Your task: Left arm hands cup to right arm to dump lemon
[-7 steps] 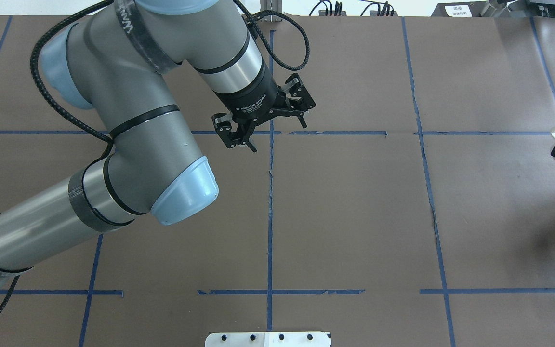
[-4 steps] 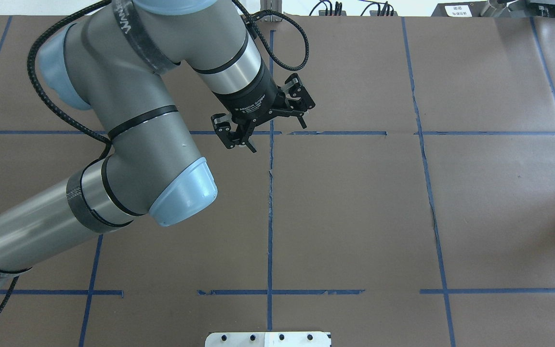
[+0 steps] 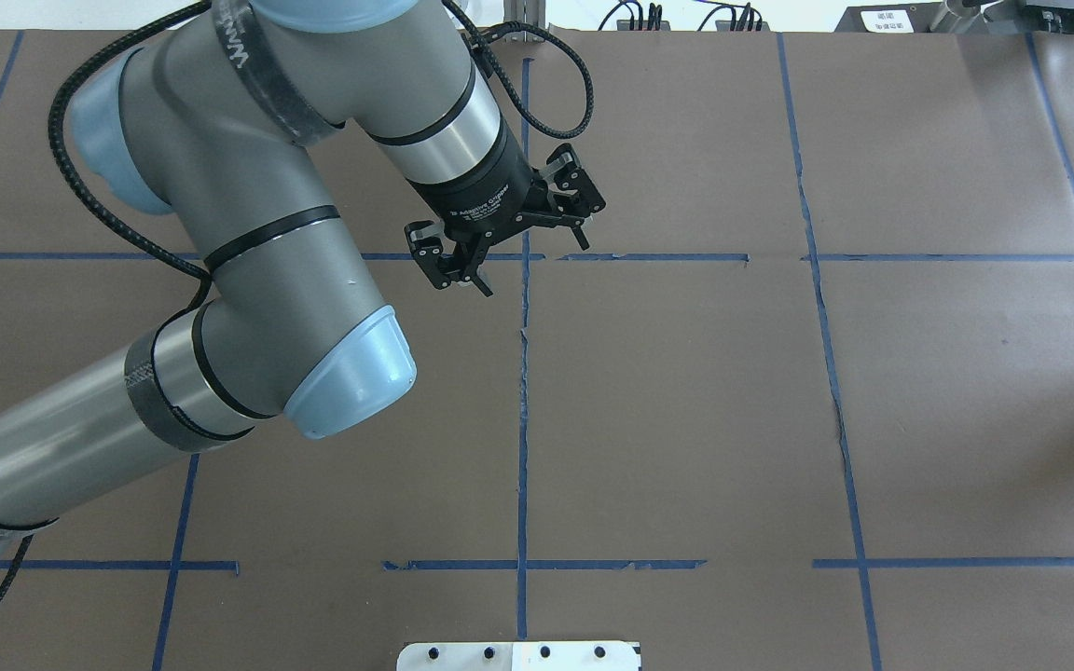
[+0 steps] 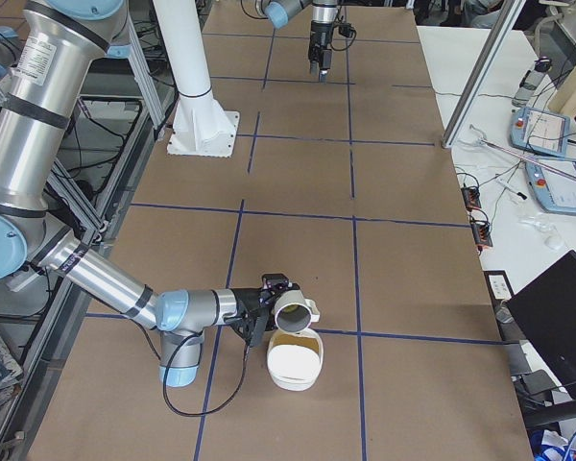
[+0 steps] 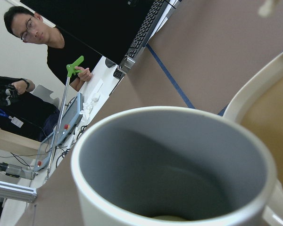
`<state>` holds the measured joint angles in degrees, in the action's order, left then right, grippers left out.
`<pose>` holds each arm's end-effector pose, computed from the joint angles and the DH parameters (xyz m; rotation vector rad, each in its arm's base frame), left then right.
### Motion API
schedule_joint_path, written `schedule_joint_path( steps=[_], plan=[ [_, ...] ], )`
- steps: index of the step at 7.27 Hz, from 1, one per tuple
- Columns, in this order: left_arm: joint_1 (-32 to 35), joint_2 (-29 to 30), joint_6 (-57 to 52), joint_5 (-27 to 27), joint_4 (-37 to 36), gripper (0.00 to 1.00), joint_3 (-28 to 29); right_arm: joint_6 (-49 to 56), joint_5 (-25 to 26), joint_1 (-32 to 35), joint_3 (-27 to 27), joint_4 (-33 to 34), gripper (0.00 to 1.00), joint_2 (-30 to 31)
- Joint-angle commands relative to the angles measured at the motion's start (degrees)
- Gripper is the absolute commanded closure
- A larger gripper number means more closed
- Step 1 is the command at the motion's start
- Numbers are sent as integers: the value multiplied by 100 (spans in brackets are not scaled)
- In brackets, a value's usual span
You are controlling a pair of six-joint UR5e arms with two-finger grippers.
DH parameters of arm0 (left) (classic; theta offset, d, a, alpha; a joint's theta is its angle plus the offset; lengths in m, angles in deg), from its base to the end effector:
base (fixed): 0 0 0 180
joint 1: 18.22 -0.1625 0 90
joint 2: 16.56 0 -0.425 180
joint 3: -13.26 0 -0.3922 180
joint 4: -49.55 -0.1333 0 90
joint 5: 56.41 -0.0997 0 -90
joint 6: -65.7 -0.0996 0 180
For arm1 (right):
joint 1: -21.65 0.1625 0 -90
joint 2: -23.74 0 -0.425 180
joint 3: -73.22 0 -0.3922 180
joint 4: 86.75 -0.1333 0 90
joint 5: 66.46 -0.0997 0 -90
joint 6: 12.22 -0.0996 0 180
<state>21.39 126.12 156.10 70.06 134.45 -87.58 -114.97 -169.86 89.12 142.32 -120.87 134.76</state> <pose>0.4407 -0.4609 0.0261 -0.2158 1.1203 -0.2971 0.0064 -0.2721 0.7356 0.5100 -1.4252 0.9731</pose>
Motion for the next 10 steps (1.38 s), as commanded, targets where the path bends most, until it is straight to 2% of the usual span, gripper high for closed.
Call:
schedule_joint_path(
  steps=[1, 4, 5, 7, 10],
  plan=[
    [3, 6, -5, 0, 0, 0, -15, -1713, -4, 231, -89, -278, 77, -308],
    [-6, -73, -14, 0, 18, 0, -32, -3843, 205, 408, -396, -805, 72, -520],
    [-6, -82, -14, -35, 18, 0, -41, -4624, 467, 399, -458, -920, 72, -538],
    [-6, -82, -14, -35, 18, 0, -41, -6373, 575, 417, -650, -1392, 72, -530],
    [-6, -100, -32, -44, 27, 0, -41, -7536, 1058, 408, -844, -1492, 72, -634]
  ],
)
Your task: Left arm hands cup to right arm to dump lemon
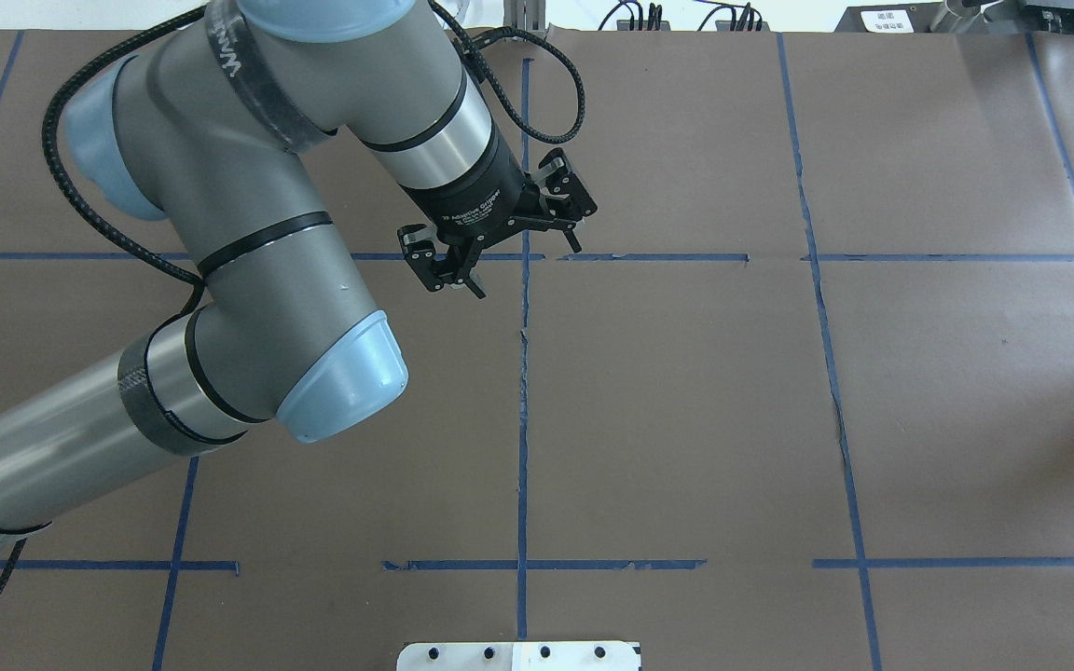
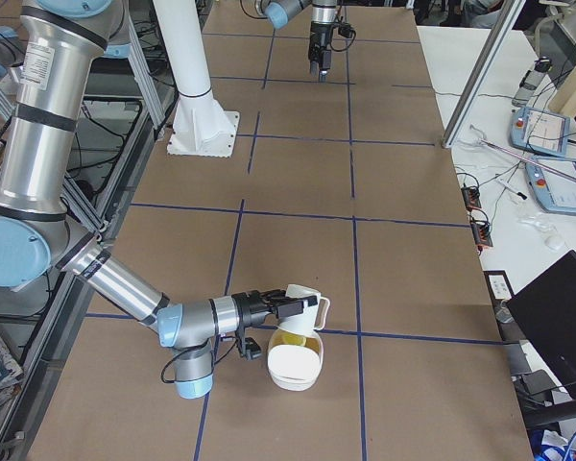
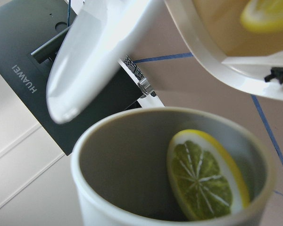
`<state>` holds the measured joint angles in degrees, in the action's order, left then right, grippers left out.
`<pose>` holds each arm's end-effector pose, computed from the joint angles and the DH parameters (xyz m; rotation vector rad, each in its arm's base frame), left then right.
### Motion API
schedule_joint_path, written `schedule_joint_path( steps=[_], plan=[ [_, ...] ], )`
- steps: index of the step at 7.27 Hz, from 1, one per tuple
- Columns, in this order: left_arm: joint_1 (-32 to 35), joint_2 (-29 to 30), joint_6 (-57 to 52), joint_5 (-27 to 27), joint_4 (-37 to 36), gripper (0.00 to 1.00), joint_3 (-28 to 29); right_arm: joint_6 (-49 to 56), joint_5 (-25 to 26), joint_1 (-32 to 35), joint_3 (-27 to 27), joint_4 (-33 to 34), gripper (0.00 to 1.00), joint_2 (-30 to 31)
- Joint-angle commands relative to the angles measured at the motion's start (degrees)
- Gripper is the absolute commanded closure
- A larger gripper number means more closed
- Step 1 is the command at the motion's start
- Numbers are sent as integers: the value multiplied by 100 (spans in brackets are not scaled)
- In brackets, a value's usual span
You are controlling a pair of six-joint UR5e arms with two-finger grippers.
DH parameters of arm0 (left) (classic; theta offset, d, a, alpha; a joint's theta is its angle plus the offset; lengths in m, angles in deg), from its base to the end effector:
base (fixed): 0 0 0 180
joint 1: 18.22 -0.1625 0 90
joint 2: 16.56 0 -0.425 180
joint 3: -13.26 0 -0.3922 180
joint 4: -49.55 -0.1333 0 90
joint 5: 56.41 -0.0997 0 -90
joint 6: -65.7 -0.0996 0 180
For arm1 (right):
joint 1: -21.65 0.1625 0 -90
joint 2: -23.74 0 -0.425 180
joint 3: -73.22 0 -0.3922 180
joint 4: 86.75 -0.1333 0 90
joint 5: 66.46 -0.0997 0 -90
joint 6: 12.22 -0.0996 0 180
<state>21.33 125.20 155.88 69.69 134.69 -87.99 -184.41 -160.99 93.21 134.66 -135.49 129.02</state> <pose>0.4404 -0.4605 0.0339 -0.2106 1.1154 -0.2983 0.0363 -0.2876 0.7363 -0.2676 -2.0621 1.8390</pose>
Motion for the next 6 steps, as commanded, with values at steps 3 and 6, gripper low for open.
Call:
schedule_joint_path(
  steps=[3, 6],
  plan=[
    [0, -8, -18, -16, 3, 0, 0, -948, 171, 8, -54, -144, 72, -60],
    [0, -8, -1, -33, 3, 0, 0, -860, 163, -1, 202, 22, 72, -87]
  ],
)
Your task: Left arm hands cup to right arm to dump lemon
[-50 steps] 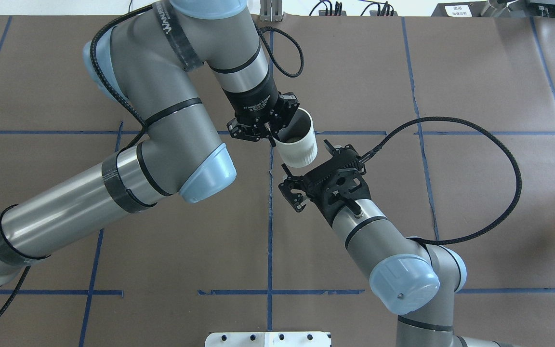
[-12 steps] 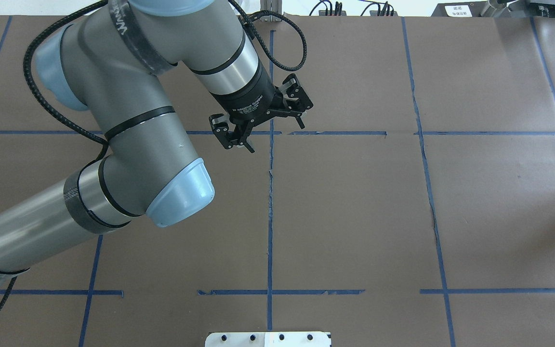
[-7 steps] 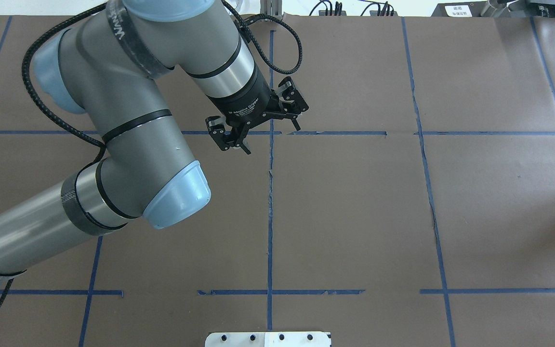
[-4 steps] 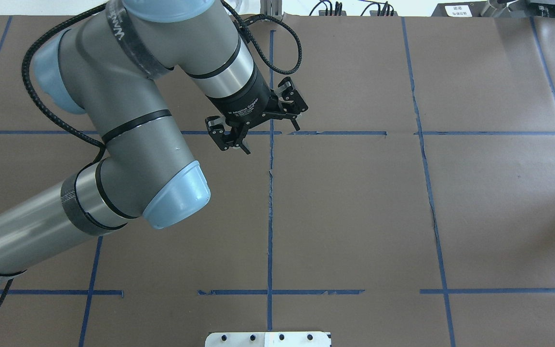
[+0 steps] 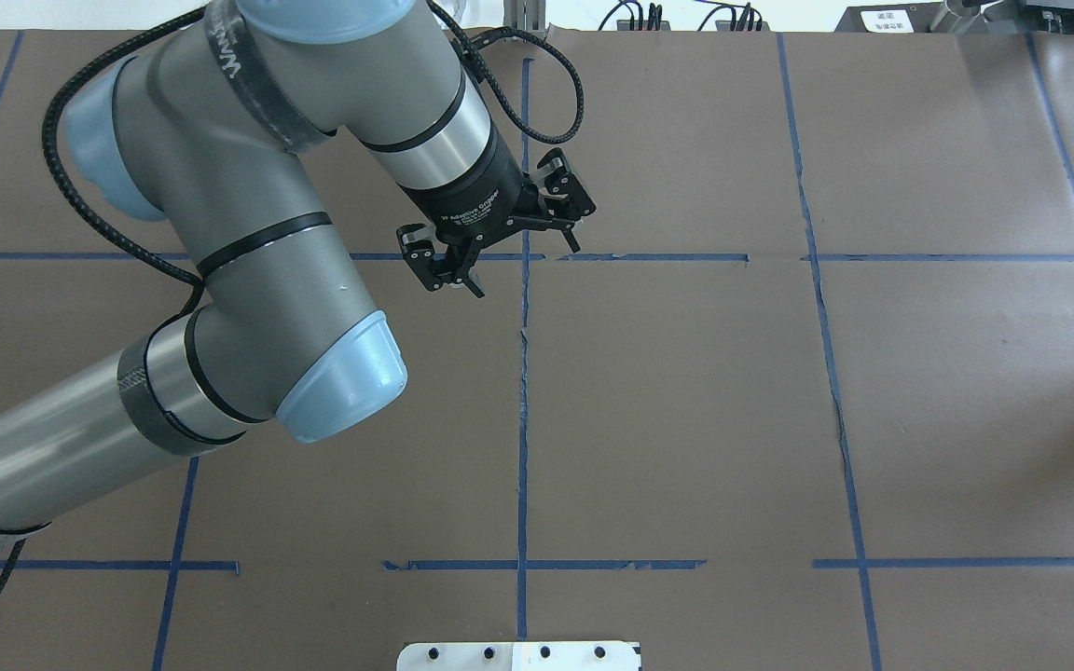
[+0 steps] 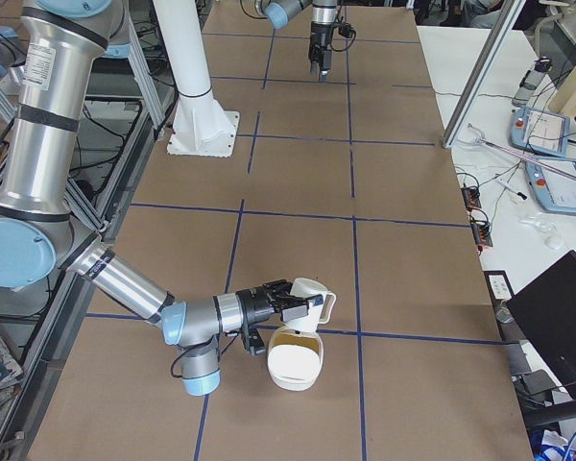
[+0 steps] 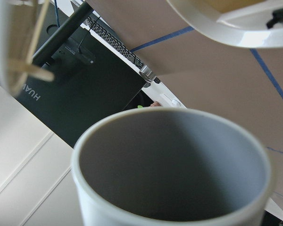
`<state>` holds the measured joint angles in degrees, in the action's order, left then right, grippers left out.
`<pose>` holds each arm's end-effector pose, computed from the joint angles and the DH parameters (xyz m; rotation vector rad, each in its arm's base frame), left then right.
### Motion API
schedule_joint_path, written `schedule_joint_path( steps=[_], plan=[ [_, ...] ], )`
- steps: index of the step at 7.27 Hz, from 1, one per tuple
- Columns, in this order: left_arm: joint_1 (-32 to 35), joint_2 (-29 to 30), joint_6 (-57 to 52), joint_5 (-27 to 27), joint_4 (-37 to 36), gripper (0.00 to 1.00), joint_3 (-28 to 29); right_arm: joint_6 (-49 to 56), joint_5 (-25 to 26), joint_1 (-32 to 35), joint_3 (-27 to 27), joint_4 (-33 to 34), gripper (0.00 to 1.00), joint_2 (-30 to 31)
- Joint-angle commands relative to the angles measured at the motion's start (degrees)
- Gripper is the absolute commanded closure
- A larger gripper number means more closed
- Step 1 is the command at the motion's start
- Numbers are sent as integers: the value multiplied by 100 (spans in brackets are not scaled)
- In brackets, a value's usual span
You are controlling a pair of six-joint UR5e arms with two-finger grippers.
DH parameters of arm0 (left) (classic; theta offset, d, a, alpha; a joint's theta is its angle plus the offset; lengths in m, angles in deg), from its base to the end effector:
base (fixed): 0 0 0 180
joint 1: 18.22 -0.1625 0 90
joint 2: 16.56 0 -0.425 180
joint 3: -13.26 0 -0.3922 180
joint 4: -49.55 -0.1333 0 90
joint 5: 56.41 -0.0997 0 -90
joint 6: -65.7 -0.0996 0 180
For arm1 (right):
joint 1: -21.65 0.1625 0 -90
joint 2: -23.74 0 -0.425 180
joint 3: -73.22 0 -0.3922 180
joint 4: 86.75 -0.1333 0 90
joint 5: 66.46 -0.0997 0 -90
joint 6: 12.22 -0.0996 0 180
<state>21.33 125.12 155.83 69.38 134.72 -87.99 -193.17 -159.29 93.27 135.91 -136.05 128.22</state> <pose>0.4404 -0.4611 0.0348 -0.2056 1.1139 -0.3009 0.0361 -0.2984 0.7235 -0.4161 -2.1595 1.8974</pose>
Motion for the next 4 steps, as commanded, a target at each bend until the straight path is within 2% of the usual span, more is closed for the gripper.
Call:
schedule_joint_path(
  steps=[1, 2, 4],
  plan=[
    [9, 0, 4, -3, -9, 0, 0, 181, -16, -7, 190, 217, 72, -7],
    [0, 17, 21, -3, -9, 0, -26, 574, -33, -16, 383, 515, 71, -15],
    [0, 9, 30, -3, -18, 0, -88, 1006, -42, -51, 1163, 1847, 68, -33]
  ],
)
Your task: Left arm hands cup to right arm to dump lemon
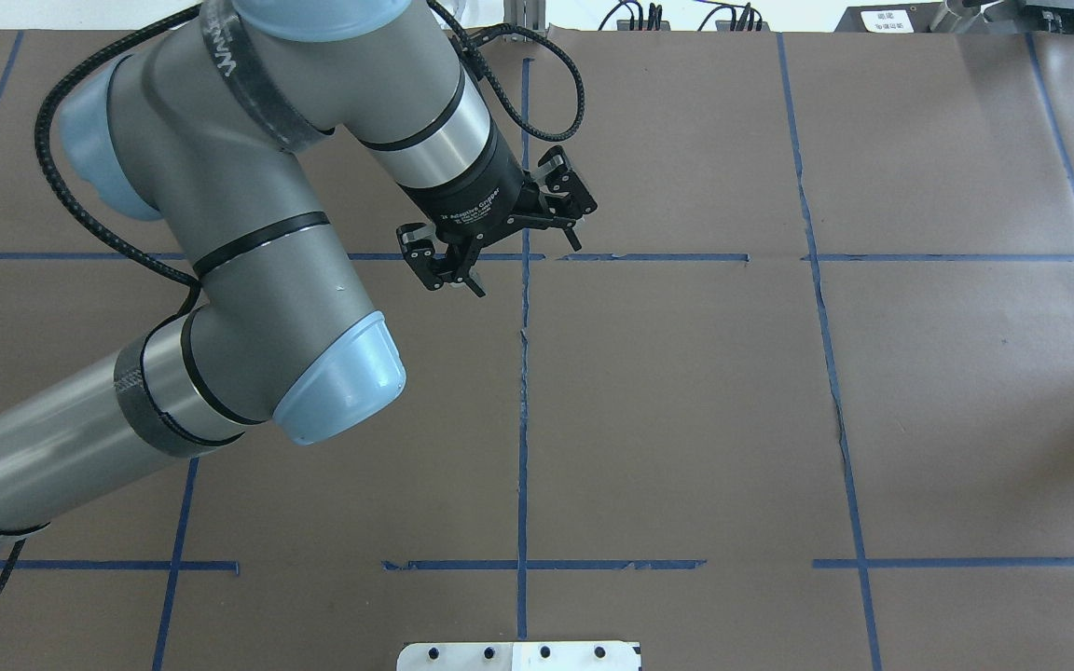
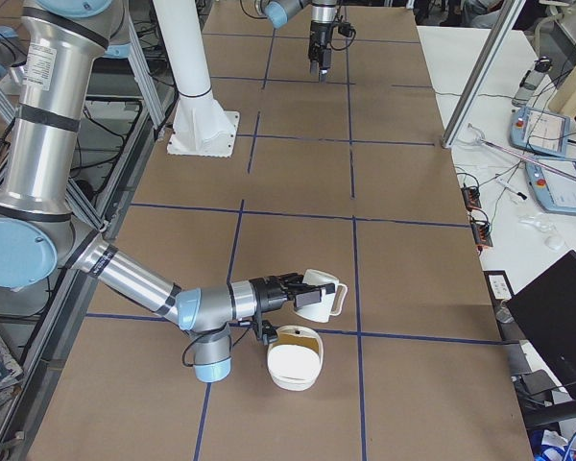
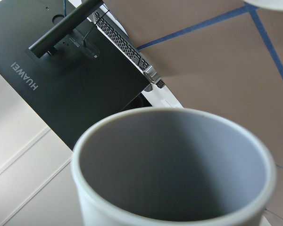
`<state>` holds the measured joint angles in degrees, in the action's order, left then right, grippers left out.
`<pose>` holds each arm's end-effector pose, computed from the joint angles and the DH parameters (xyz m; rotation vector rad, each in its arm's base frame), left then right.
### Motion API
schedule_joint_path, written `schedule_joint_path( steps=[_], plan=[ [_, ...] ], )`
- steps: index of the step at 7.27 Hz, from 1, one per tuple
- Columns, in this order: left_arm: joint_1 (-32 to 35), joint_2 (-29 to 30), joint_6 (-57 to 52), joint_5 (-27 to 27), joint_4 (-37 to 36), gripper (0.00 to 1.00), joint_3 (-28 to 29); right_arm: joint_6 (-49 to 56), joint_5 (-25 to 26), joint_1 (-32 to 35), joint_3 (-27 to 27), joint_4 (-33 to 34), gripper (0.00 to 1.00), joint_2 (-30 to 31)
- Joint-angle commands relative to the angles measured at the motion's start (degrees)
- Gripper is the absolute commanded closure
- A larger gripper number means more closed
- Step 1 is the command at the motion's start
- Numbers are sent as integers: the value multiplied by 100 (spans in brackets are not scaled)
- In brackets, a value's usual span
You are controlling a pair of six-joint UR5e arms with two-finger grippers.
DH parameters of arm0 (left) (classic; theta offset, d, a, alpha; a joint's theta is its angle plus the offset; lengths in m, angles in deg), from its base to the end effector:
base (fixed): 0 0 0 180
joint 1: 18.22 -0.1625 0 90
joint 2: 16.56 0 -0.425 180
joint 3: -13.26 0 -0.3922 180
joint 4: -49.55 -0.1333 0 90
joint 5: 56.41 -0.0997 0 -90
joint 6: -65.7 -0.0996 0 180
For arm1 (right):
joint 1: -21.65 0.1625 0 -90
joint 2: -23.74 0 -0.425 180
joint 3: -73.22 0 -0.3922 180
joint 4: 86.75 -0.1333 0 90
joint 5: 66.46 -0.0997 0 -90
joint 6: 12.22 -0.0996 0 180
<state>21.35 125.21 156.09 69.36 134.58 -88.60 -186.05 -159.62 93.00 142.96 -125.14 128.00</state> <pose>0.4370 -0.4585 0.0310 -0.2035 1.1218 -0.3014 0.0217 -0.3355 0.6905 -0.2793 -2.0610 1.8855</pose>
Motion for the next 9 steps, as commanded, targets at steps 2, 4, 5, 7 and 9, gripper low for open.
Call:
schedule_joint_path(
  steps=[2, 4, 5, 7, 9],
  plan=[
    [-2, 0, 5, 0, 5, 0, -27, 917, 8, -251, 1274, 2022, 67, -107],
    [-2, -9, -3, 0, 5, 0, -36, 1261, 70, -489, 1595, 3001, 66, -615],
    [-2, -9, -12, -61, 14, 0, -36, 1777, 70, -629, 1665, 3440, 66, -948],
    [-2, 0, -12, -123, 14, 0, -27, 3799, 323, -1154, 1928, 4206, 62, -1486],
    [7, 0, -21, -184, 23, 0, -18, 6559, 1654, -2513, 1938, 4209, 62, -1557]
  ],
)
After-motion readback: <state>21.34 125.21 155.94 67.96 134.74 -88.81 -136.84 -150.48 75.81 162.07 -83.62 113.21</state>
